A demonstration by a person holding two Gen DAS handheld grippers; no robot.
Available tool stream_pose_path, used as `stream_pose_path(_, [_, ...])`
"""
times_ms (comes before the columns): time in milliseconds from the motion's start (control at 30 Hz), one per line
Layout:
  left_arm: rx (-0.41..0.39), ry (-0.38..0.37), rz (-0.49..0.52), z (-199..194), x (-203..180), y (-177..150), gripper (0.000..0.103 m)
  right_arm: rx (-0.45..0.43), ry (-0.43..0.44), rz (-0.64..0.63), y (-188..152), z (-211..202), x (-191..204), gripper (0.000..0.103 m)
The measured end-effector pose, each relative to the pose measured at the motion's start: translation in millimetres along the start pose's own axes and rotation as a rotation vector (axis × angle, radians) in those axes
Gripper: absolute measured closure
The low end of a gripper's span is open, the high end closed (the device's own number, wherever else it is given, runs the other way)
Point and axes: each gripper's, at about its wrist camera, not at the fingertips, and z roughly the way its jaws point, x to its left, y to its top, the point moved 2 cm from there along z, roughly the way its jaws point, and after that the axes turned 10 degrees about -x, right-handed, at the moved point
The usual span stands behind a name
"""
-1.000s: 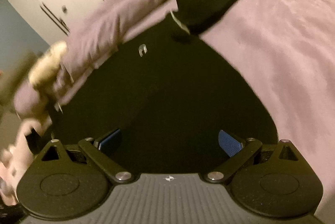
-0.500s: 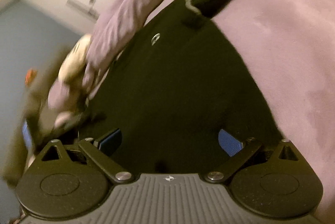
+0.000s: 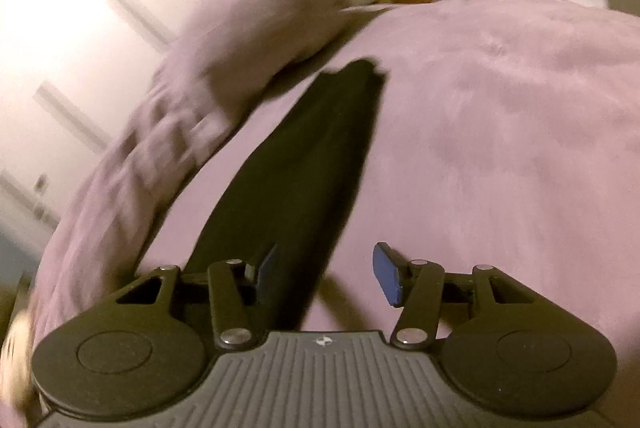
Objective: Fold small clothes
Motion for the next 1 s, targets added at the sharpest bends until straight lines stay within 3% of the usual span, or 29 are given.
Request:
stream_pose_path(133, [-0.005, 0.003, 0.003, -3.5, 2.0, -5.9, 0.0, -0.069, 0.006, 0.127, 12.5, 43.7, 4.8, 0.052])
stream_pose_path(200, [-0.004, 0.005, 0.001, -3.9, 0.4, -7.6, 0.0, -0.095, -0.01, 0.139, 14.5, 53.2, 4.4, 0.058])
stream_pose_path(233, [-0.004, 0.004, -0.004, -4.2, -0.4, -8.1, 0.0, -0.097, -0.03, 0.123, 14.4, 56.0, 8.0, 0.08])
stream_pose_path(267, [-0.006, 0.0, -0.015, -5.4, -2.7, -9.6, 0.0, -0.088, -0.045, 0.111, 13.9, 58.4, 11.0, 0.094])
stream_pose_path(567, [0.044, -0.027, 0.019, -22.7, -0.6, 4.0, 0.0, -0.213, 0.078, -0.061, 52.0, -42.4, 38.8, 0.095])
stream_pose_path(733, [0.084, -0.07, -0.017, -61.7, 19.2, 15.5, 0.0, -0.244, 0.098, -0.217, 63.5, -92.1, 91.9, 0.095])
stream_pose_path(867, [0.032, -0.03, -0.025, -94.3, 50.9, 25.6, 0.0, -0.238, 0.191, -0.369, 38.2, -117.3, 164.1, 0.094])
stream_pose_path(1000, [0.036, -0.031, -0.085, -116.1, 92.6, 29.3, 0.0, -0.171, 0.337, -0.53, -30.1, -134.0, 244.6, 0.095])
